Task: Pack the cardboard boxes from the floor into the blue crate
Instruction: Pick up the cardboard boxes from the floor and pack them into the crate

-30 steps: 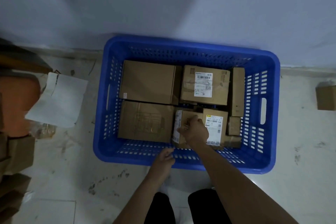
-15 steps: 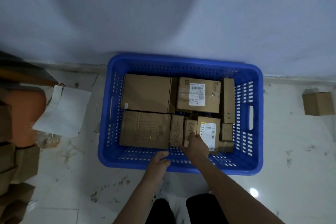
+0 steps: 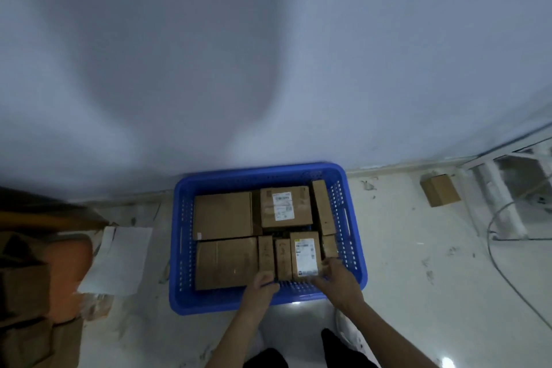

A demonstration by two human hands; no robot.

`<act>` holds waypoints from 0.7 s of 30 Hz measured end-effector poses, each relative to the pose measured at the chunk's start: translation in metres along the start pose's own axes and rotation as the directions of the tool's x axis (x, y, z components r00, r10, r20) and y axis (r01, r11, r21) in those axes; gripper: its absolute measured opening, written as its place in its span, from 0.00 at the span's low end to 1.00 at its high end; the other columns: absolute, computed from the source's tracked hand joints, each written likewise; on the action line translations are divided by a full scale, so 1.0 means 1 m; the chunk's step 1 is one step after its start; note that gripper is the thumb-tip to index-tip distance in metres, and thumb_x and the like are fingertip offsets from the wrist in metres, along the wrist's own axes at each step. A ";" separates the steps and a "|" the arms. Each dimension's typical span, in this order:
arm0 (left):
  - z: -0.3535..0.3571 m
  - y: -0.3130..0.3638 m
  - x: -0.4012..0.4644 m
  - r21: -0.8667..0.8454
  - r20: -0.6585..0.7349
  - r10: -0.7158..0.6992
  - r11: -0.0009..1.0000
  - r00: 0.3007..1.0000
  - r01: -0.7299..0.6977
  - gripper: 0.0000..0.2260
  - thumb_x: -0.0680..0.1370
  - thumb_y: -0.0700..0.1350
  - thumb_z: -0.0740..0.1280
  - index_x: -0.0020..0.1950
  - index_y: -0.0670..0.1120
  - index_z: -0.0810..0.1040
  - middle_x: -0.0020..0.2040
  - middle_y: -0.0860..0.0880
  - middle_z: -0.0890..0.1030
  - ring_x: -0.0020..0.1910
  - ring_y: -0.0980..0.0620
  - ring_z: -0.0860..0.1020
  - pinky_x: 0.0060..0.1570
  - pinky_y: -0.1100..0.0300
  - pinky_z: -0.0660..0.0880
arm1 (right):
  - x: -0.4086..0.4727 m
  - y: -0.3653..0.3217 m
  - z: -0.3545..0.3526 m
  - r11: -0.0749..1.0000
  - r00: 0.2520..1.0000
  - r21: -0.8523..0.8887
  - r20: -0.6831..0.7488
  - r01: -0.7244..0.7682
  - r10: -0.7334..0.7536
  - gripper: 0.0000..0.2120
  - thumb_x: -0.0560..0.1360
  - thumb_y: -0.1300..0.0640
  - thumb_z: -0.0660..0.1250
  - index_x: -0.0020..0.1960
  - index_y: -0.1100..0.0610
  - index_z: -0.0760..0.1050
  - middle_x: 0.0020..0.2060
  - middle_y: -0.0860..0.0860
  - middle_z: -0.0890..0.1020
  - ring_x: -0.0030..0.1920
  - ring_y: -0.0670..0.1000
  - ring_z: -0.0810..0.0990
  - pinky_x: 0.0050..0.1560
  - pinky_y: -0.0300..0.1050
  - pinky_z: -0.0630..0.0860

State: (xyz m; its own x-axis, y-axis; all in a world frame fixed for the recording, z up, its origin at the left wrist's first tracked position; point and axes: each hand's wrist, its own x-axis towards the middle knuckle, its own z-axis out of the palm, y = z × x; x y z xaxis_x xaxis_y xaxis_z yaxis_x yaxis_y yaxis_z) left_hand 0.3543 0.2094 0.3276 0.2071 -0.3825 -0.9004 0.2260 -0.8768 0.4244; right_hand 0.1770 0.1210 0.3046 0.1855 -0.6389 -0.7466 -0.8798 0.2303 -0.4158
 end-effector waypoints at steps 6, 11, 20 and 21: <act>0.038 0.083 -0.080 0.013 -0.042 0.147 0.989 0.988 -0.147 0.13 0.79 0.43 0.63 0.64 0.48 0.71 0.58 0.52 0.74 0.53 0.54 0.73 0.41 0.65 0.69 | -0.053 0.003 -0.113 0.990 0.992 0.093 -0.080 0.102 -0.095 0.32 0.71 0.42 0.72 0.69 0.54 0.68 0.62 0.53 0.77 0.57 0.52 0.79 0.53 0.43 0.74; 0.106 0.126 -0.133 0.071 -0.131 0.251 0.967 0.959 -0.244 0.14 0.79 0.43 0.64 0.65 0.47 0.72 0.64 0.46 0.75 0.56 0.51 0.75 0.47 0.62 0.71 | -0.080 0.033 -0.212 0.975 0.984 0.151 -0.099 0.165 -0.151 0.37 0.71 0.41 0.71 0.73 0.55 0.63 0.67 0.55 0.73 0.65 0.54 0.74 0.59 0.46 0.72; 0.296 0.172 -0.193 0.092 -0.136 0.326 0.944 0.935 -0.316 0.19 0.79 0.42 0.64 0.70 0.43 0.69 0.67 0.45 0.72 0.66 0.46 0.71 0.57 0.58 0.69 | -0.110 0.148 -0.375 0.945 0.972 0.261 -0.177 0.198 -0.155 0.36 0.71 0.39 0.70 0.73 0.53 0.64 0.68 0.54 0.72 0.67 0.55 0.72 0.63 0.48 0.69; 0.311 0.175 -0.197 0.081 -0.135 0.327 0.945 0.935 -0.318 0.19 0.79 0.42 0.65 0.70 0.43 0.69 0.68 0.45 0.72 0.66 0.46 0.71 0.57 0.58 0.69 | -0.111 0.159 -0.387 0.945 0.974 0.268 -0.177 0.187 -0.143 0.35 0.71 0.40 0.70 0.73 0.53 0.64 0.68 0.54 0.73 0.66 0.55 0.73 0.63 0.47 0.69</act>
State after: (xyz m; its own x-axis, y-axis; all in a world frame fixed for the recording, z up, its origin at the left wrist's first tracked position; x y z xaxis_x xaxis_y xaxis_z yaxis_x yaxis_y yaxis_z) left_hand 0.0568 0.0409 0.5497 0.3957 -0.6052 -0.6908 0.0709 -0.7298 0.6800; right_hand -0.1530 -0.0558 0.5225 0.2289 -0.7850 -0.5756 -0.6797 0.2945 -0.6718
